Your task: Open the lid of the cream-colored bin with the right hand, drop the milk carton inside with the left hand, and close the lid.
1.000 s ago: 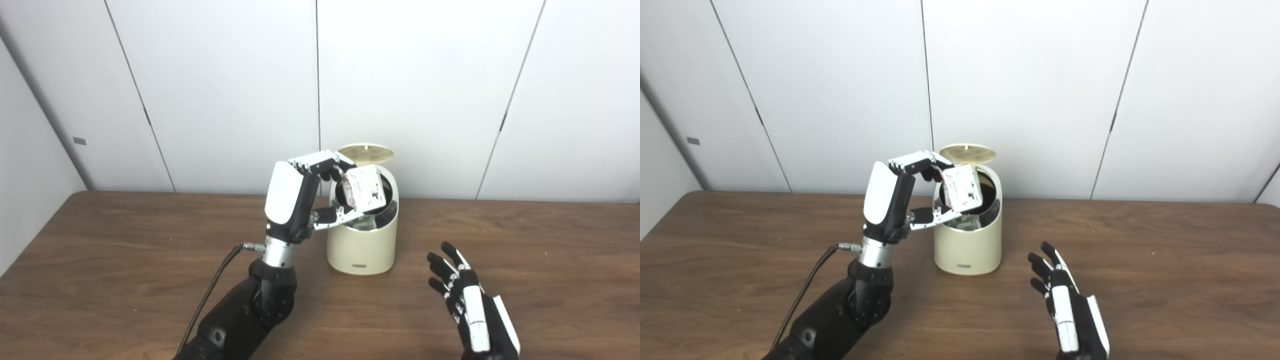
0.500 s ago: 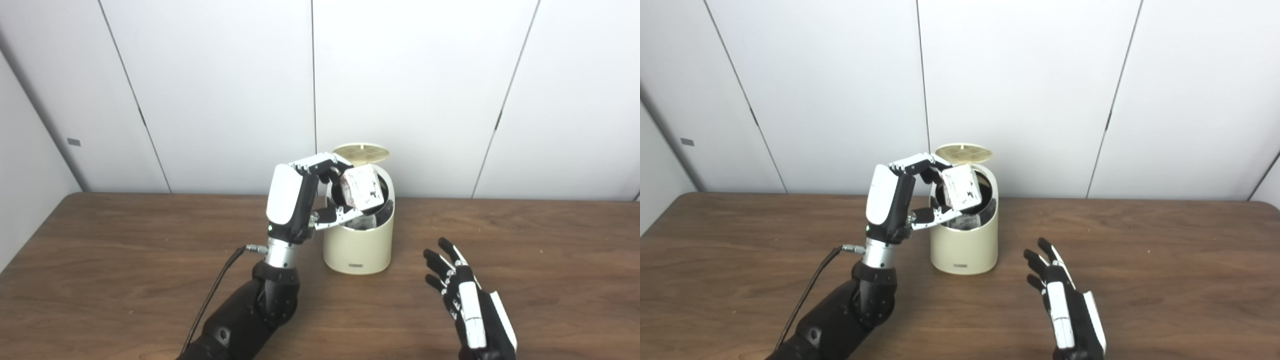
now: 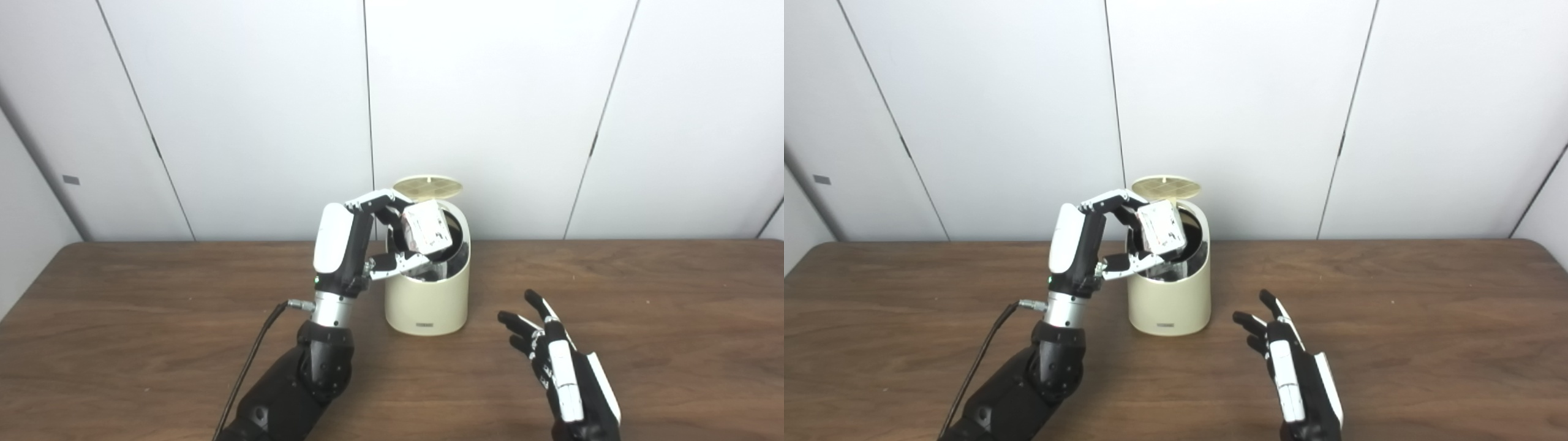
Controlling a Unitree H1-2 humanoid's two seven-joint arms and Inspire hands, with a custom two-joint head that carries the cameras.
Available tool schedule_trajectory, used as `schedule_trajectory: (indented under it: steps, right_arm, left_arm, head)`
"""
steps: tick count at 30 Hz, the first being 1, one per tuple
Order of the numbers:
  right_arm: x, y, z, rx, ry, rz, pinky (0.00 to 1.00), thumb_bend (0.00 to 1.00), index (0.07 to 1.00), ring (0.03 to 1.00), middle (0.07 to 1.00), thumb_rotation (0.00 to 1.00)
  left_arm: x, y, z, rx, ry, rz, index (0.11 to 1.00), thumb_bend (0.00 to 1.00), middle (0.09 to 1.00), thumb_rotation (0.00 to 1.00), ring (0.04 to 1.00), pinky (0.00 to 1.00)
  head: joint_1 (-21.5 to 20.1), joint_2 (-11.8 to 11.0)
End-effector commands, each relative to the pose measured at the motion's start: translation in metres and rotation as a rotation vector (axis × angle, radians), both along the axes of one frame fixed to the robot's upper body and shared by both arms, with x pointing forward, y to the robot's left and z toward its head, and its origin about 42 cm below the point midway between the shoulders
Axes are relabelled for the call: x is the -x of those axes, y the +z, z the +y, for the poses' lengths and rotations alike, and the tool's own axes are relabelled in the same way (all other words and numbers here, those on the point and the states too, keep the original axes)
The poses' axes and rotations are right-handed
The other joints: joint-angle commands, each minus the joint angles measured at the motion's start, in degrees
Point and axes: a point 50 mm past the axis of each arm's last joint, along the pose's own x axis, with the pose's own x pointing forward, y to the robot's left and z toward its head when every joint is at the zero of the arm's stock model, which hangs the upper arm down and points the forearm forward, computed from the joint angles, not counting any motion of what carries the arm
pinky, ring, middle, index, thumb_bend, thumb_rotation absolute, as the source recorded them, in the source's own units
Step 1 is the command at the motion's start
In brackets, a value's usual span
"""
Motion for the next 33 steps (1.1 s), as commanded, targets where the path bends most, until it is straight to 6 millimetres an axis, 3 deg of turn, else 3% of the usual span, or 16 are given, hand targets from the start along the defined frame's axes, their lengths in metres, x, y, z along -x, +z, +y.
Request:
schedule_trajectory:
  steps: [1, 8, 9, 10, 13, 25, 33]
  right_arm:
    - [-0.0009, 0.0185, 0.0031, -0.015, 0.008, -0.075, 0.86, 0.54, 0.929, 0.836, 0.749, 1.0]
    - [-0.0007, 0.0194, 0.0029, -0.015, 0.011, -0.074, 0.87, 0.53, 0.932, 0.83, 0.741, 1.0]
    - [-0.0008, 0.0195, 0.0027, -0.016, 0.01, -0.075, 0.87, 0.54, 0.93, 0.833, 0.738, 1.0]
    - [-0.0009, 0.0194, 0.0026, -0.015, 0.009, -0.075, 0.87, 0.54, 0.93, 0.836, 0.737, 1.0]
    - [-0.0016, 0.0186, 0.0017, -0.016, 0.008, -0.077, 0.87, 0.53, 0.93, 0.836, 0.737, 1.0]
    - [-0.0022, 0.0178, -0.0012, -0.001, 0.004, -0.081, 0.87, 0.54, 0.929, 0.843, 0.737, 1.0]
    - [-0.0033, 0.0176, -0.0021, -0.003, 0.001, -0.083, 0.86, 0.55, 0.929, 0.842, 0.736, 1.0]
  left_arm:
    - [-0.0054, 0.0307, -0.0055, 0.036, -0.041, -0.081, 0.49, 0.52, 0.557, 0.06, 0.499, 0.45]
    - [-0.0063, 0.0322, -0.0047, 0.013, -0.033, -0.091, 0.491, 0.52, 0.562, 0.07, 0.487, 0.43]
    - [-0.0066, 0.0321, -0.0045, 0.009, -0.035, -0.087, 0.53, 0.75, 0.565, 0.08, 0.486, 0.43]
    - [-0.0067, 0.032, -0.0043, 0.006, -0.037, -0.084, 0.558, 0.89, 0.57, 0.1, 0.49, 0.43]
    - [-0.0089, 0.0306, -0.0022, -0.022, -0.054, -0.055, 0.599, 0.99, 0.598, 0.12, 0.515, 0.46]
    - [-0.0108, 0.0282, 0.0006, -0.103, -0.056, -0.036, 0.671, 1.0, 0.683, 0.2, 0.584, 0.51]
    - [-0.0099, 0.0287, 0.0016, -0.098, -0.054, -0.031, 0.67, 1.0, 0.695, 0.19, 0.607, 0.52]
  head:
    - [-0.1, 0.1]
    - [0.0, 0.2]
    - [0.0, 0.2]
    - [0.0, 0.2]
    - [0.0, 0.2]
    - [0.0, 0.3]
    - [0.1, 0.4]
